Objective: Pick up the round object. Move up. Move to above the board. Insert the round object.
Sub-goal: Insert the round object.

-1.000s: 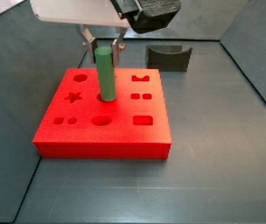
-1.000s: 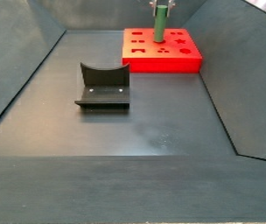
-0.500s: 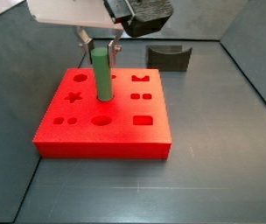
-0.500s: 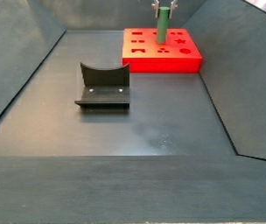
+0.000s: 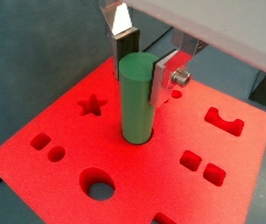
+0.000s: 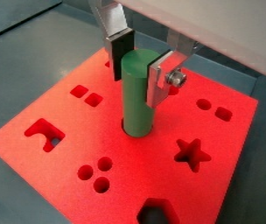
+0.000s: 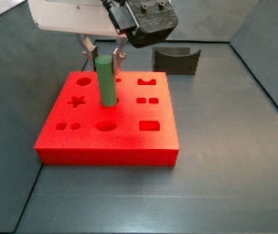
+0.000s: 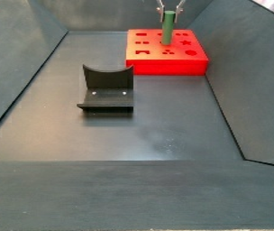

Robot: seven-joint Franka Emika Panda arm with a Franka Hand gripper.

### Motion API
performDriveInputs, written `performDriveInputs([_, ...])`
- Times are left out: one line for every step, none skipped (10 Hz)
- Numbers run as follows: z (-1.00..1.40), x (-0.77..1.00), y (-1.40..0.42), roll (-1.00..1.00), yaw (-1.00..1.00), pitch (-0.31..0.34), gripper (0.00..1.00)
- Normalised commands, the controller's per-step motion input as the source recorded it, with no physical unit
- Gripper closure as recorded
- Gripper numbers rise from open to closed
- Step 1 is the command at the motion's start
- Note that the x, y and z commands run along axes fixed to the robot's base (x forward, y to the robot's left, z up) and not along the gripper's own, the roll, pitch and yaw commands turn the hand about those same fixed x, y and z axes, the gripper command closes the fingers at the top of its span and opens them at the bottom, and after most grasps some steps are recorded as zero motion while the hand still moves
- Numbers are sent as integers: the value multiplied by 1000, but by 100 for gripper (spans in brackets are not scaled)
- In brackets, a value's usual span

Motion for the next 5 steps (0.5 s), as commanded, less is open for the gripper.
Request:
performDriveInputs([-706,-71,3,217,66,-174,100])
performDriveInputs([-726,-54,0,184,66,-190,100])
performDriveInputs([-749,-9,0,153,23,-201,100])
performDriveInputs([-834,0,-80,81,0,-211,100])
performDriveInputs([-871,-11,-97,97,0,-193,100])
